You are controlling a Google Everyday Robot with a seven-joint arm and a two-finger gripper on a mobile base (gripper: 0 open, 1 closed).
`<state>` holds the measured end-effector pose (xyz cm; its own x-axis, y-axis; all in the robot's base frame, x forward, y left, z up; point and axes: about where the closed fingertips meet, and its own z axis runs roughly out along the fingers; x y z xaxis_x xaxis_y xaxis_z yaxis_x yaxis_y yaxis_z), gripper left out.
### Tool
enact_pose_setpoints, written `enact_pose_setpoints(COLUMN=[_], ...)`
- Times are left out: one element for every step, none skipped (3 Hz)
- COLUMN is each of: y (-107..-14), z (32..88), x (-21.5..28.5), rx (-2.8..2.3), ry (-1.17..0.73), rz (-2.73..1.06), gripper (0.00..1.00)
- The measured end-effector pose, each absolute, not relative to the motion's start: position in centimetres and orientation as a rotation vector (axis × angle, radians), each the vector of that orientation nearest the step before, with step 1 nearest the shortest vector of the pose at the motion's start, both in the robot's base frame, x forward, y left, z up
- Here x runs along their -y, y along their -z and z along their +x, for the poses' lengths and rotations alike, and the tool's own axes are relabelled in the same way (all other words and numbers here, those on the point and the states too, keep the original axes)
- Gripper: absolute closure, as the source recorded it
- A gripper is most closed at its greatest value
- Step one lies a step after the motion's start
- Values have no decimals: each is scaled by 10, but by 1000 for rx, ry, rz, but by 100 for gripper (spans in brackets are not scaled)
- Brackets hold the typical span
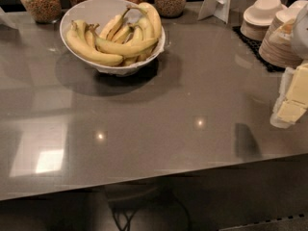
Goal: Pick banana from white bowl
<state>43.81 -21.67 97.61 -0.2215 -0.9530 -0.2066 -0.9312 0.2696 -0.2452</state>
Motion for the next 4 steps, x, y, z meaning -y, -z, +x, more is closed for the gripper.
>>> enact_pose_setpoints(y=[-976,-976,-975,-976], z=[438,453,479,506], x=[217,200,171,141], rx=[-2232,-2154,-2030,-1911], ry=[98,53,-18,-75], rz=[-1725,-1709,-1675,-1655], gripper=[0,0,0,0])
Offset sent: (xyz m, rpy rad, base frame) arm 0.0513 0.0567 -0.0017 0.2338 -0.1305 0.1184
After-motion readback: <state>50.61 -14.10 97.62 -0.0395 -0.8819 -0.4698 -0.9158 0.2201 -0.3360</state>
